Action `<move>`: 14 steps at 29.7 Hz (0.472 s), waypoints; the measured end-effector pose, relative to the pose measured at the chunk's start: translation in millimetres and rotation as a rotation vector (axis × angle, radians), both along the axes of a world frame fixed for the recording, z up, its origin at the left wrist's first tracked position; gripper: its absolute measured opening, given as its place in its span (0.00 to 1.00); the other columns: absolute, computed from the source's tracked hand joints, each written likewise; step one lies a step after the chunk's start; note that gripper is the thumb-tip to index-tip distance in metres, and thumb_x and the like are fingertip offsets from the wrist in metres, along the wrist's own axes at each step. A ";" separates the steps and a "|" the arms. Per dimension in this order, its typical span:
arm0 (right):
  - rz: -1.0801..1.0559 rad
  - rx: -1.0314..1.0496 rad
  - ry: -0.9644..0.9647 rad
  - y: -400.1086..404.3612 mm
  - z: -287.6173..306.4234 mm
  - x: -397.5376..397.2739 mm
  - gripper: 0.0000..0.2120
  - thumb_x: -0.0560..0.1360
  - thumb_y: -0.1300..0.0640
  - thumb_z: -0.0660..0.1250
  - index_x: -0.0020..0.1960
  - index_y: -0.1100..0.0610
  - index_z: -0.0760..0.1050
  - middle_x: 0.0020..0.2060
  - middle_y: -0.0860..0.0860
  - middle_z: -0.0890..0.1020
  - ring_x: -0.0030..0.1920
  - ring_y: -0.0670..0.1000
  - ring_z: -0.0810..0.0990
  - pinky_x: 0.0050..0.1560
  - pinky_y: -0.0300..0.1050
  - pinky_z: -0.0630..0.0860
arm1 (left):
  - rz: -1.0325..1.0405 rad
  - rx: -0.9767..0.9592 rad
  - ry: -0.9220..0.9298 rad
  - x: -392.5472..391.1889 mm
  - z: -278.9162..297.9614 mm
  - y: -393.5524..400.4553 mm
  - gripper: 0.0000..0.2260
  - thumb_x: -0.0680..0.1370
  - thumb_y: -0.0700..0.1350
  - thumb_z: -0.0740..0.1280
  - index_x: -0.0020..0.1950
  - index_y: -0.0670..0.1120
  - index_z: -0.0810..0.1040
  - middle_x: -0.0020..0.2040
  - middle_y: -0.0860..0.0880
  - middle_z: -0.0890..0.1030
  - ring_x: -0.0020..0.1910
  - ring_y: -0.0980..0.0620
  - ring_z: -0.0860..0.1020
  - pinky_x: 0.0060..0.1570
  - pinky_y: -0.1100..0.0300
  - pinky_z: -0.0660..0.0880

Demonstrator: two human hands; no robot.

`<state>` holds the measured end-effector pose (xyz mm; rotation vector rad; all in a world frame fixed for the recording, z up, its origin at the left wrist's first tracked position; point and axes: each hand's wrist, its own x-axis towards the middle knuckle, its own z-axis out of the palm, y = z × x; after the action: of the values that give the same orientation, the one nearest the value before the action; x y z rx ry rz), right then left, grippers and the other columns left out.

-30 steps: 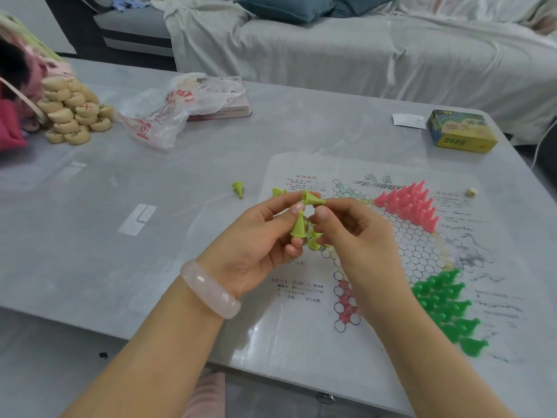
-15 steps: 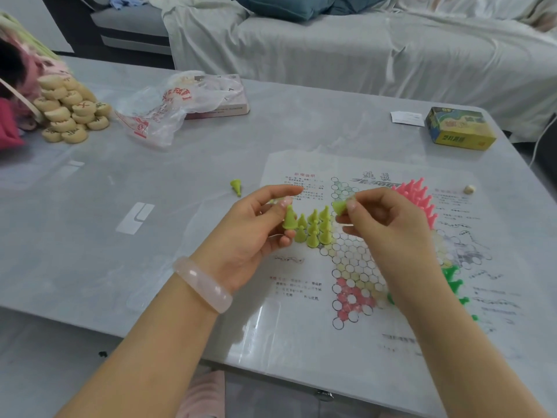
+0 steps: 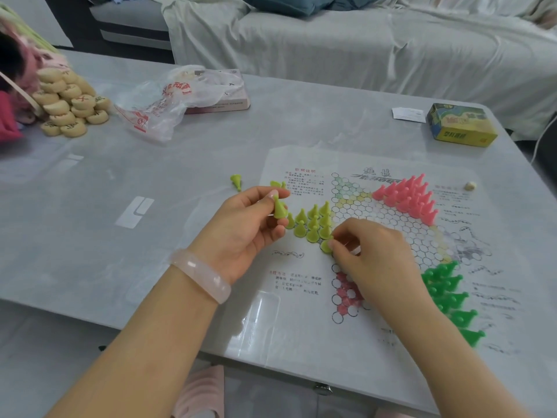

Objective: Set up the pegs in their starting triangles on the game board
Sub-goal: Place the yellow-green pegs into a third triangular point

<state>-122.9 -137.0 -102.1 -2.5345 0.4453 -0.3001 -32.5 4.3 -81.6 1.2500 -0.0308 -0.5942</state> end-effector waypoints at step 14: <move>0.028 -0.130 0.021 3.3 -1.3 1.6 0.06 0.74 0.52 0.63 0.49 0.51 0.76 0.42 0.46 0.78 0.44 0.50 0.76 0.42 0.44 0.73 | 0.005 0.008 0.000 0.6 -0.1 -0.3 0.10 0.79 0.38 0.58 0.42 0.43 0.77 0.32 0.49 0.74 0.26 0.57 0.72 0.25 0.68 0.72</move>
<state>-121.3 -133.7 -103.4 -2.6703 0.4093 -0.3015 -31.9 4.0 -81.6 1.2577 -0.0253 -0.5908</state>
